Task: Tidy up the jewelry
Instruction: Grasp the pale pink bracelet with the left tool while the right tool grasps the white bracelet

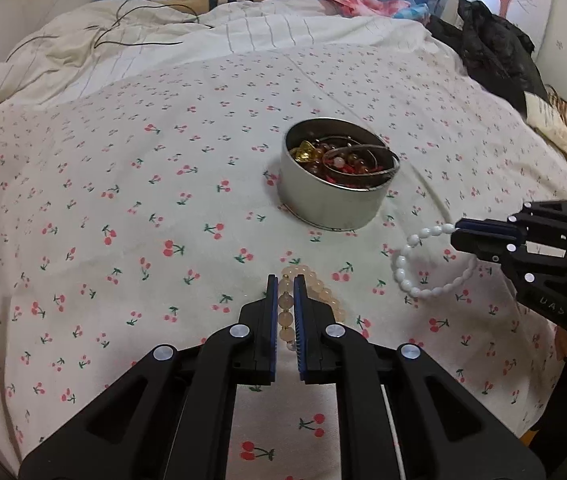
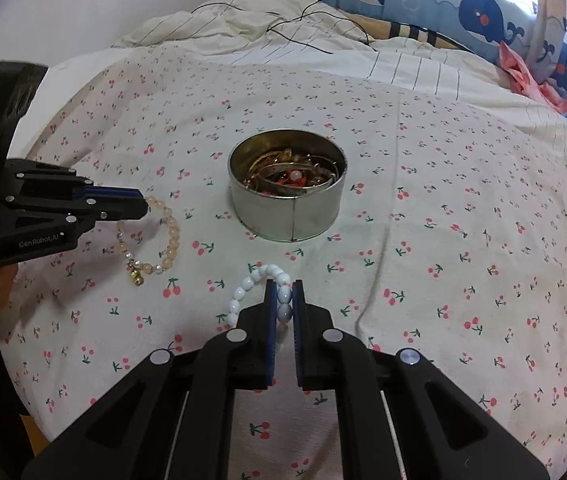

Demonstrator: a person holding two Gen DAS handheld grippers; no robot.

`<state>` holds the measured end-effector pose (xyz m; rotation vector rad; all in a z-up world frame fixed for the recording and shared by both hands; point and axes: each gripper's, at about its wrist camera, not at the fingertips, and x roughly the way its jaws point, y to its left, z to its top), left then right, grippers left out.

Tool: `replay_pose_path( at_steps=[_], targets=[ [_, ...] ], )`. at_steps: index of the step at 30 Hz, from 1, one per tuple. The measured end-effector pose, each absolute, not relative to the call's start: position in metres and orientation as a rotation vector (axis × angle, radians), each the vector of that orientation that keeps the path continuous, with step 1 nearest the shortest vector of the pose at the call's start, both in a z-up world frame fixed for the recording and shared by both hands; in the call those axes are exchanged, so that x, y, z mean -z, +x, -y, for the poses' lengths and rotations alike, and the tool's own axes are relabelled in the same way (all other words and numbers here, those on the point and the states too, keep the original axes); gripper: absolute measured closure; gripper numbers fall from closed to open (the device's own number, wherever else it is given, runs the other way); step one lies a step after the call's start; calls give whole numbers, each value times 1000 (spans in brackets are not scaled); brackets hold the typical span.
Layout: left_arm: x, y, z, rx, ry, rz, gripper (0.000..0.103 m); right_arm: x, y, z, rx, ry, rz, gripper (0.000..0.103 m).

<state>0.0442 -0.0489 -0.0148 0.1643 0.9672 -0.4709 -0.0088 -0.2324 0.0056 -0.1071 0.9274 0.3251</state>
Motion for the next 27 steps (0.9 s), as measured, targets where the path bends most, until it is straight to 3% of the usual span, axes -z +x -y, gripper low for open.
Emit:
replay_pose_path(
  at_steps=[27],
  targets=[
    [12, 36, 60, 424, 298, -913, 96, -4, -5, 240, -325, -75, -937, 95]
  ],
)
